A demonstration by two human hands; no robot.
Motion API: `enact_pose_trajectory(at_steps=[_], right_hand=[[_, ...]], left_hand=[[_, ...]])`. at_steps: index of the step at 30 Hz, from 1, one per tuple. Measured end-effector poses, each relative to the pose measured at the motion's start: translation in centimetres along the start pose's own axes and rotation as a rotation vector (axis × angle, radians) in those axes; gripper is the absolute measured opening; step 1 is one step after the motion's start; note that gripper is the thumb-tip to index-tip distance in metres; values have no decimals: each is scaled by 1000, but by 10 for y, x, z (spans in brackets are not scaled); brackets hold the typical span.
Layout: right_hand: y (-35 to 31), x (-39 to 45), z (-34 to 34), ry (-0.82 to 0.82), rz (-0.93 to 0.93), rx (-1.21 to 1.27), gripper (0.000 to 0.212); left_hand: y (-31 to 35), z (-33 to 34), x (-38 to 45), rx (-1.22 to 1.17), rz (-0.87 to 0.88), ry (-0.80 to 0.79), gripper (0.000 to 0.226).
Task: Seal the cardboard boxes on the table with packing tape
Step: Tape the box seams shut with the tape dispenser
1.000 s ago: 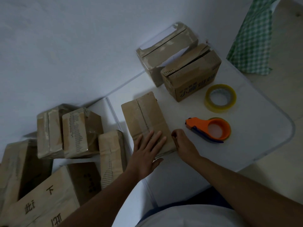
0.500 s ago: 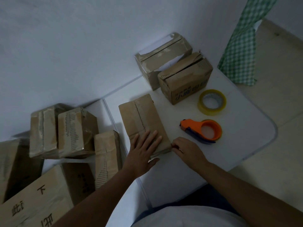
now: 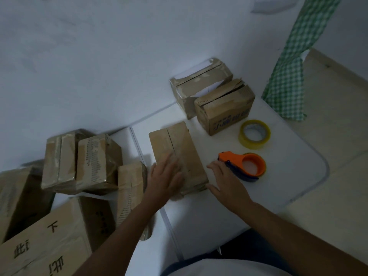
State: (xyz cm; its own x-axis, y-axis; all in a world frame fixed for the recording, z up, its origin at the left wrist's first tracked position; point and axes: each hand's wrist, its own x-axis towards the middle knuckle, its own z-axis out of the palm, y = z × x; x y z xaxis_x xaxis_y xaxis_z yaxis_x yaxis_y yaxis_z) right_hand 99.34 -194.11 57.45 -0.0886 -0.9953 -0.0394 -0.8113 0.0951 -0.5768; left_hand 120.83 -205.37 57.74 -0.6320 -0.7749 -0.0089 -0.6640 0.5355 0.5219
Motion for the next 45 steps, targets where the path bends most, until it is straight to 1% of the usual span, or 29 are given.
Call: enact_pose_trajectory(at_steps=[2, 3, 4, 6, 7, 9, 11, 12, 14, 16, 18, 20, 22, 24, 26, 28, 31, 35, 39, 45], right_hand=[[-11, 5, -1, 20, -108, -76, 47], [-18, 9, 2, 9, -159, -99, 46], [-25, 14, 7, -28, -204, -117, 46], [-37, 25, 21, -164, -261, -162, 51], [-42, 30, 29, -223, -279, -205, 56], [-47, 40, 40, -269, -292, -290, 67], [-46, 43, 46, -279, -286, -364, 75], [-44, 43, 48, -284, -289, -410, 76], [-41, 37, 48, -276, -290, -471, 77], [-41, 25, 47, -227, -262, -466, 76], [-40, 12, 45, -169, -211, -447, 75], [-41, 7, 45, -142, -178, -453, 79], [-45, 11, 45, -128, -213, -461, 84], [-50, 21, 47, -170, -272, -472, 87], [-53, 27, 54, -237, -281, -484, 86], [-50, 28, 61, -257, -268, -513, 83], [-48, 26, 65, -225, -266, -546, 83], [-46, 26, 67, -189, -284, -552, 84], [-44, 26, 66, -203, -280, -538, 80], [-45, 26, 64, -194, -278, -498, 81]], left_hand=[[-3, -12, -12, -291, -342, 206, 43], [-4, -14, -21, -437, -495, 274, 37], [-6, -15, -31, -561, -633, 313, 32], [-9, -13, -51, -761, -878, 299, 32], [-10, -11, -59, -861, -979, 281, 33], [-14, -2, -71, -1072, -1150, 281, 29], [-15, 7, -77, -1291, -1257, 305, 27], [-16, 11, -79, -1377, -1286, 305, 32], [-17, 19, -81, -1486, -1297, 280, 43], [-16, 22, -84, -1490, -1252, 241, 47], [-14, 21, -85, -1437, -1203, 214, 39], [-12, 20, -85, -1402, -1165, 196, 26], [-11, 19, -87, -1382, -1133, 162, 20], [-10, 18, -88, -1375, -1110, 127, 21], [-11, 18, -89, -1368, -1104, 115, 23], [-12, 19, -89, -1347, -1099, 119, 23], [-13, 20, -91, -1331, -1077, 115, 22], [-9, 23, -89, -1251, -1021, 188, 17], [-5, 27, -81, -1161, -984, 246, 9], [-9, 36, -74, -1066, -905, 241, 11]])
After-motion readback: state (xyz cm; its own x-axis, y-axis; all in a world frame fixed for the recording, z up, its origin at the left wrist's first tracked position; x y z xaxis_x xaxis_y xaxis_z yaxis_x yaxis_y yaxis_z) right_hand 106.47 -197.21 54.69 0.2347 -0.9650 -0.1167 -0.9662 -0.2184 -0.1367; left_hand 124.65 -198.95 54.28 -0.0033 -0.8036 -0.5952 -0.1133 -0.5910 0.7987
